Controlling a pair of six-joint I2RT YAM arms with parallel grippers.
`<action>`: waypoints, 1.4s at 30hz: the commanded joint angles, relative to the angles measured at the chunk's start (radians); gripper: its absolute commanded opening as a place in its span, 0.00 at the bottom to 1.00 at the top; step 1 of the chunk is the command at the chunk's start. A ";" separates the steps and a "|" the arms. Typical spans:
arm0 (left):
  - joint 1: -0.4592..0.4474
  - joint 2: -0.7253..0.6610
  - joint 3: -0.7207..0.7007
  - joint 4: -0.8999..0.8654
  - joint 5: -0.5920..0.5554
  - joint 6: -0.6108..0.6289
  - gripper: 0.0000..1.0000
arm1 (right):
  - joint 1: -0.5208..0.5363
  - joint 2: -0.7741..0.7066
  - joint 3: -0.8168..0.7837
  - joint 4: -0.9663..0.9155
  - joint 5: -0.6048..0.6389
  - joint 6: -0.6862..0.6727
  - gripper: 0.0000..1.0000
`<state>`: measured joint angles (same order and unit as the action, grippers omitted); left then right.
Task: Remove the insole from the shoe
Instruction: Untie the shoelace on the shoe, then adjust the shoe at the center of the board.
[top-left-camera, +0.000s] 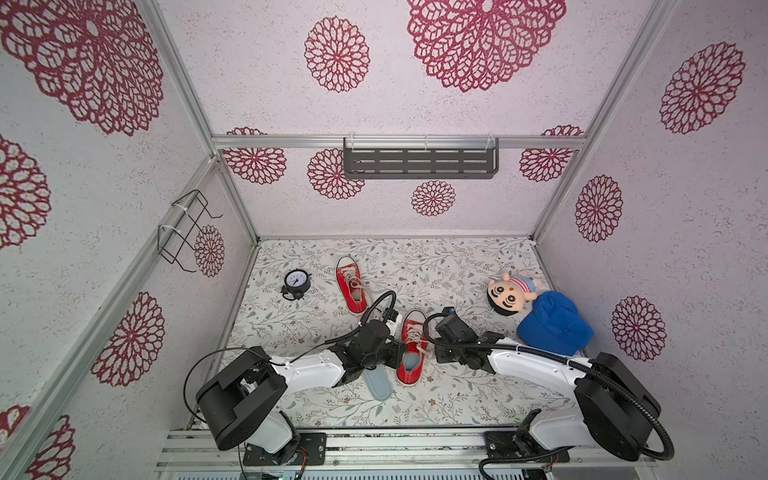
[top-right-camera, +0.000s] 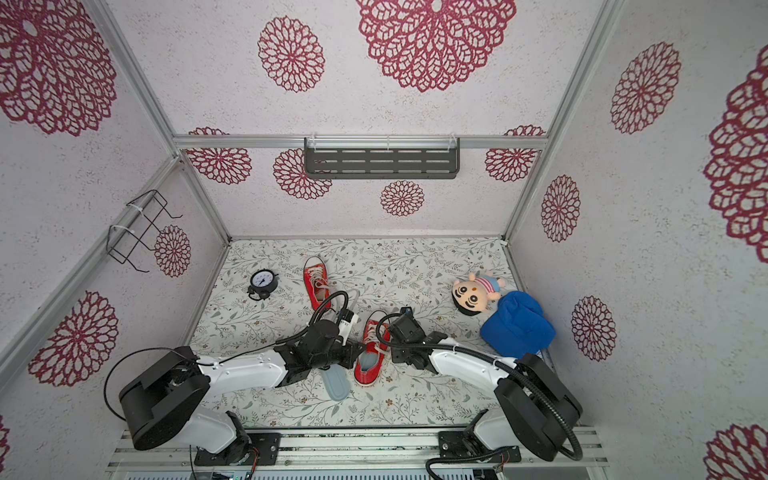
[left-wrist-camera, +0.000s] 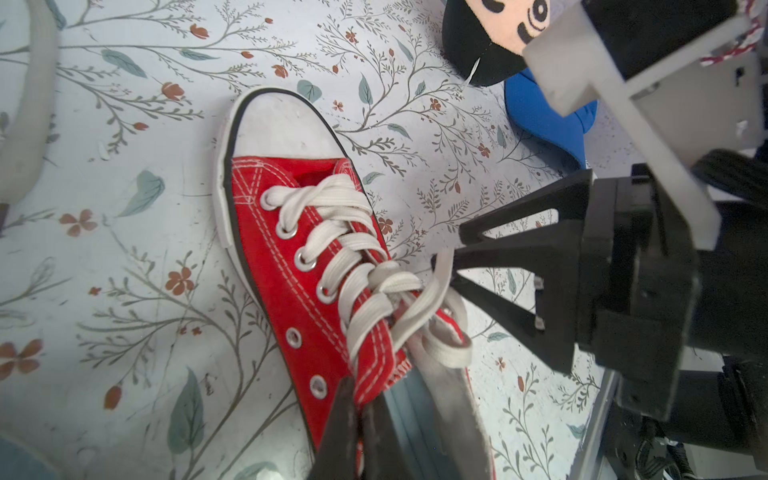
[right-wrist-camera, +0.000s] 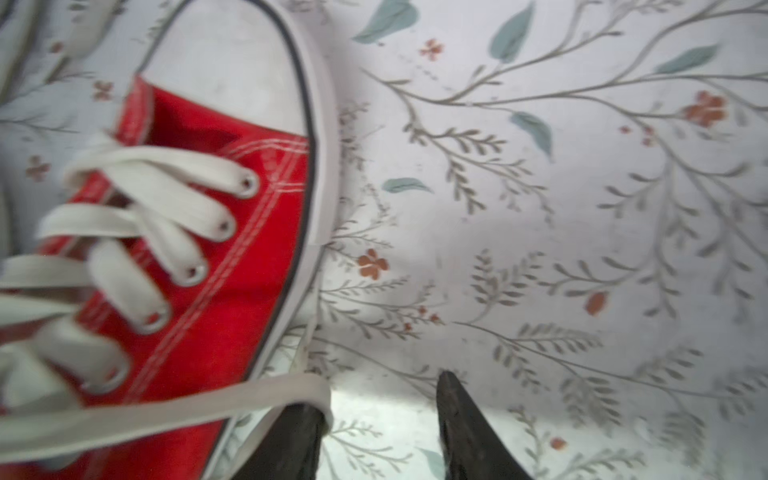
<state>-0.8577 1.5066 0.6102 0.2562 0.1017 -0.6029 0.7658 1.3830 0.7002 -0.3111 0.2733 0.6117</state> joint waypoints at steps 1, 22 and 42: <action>-0.004 -0.036 -0.001 0.036 -0.010 -0.002 0.00 | -0.060 0.000 0.032 -0.139 0.219 0.024 0.44; -0.014 -0.003 0.031 0.048 0.052 -0.022 0.00 | -0.109 -0.309 -0.105 0.189 -0.370 0.057 0.60; -0.006 -0.040 0.046 -0.193 -0.145 -0.038 0.00 | 0.110 -0.044 0.034 -0.297 0.230 0.218 0.25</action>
<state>-0.8795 1.5043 0.6323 0.1848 0.0788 -0.6407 0.9012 1.3701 0.7345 -0.3382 0.2581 0.8047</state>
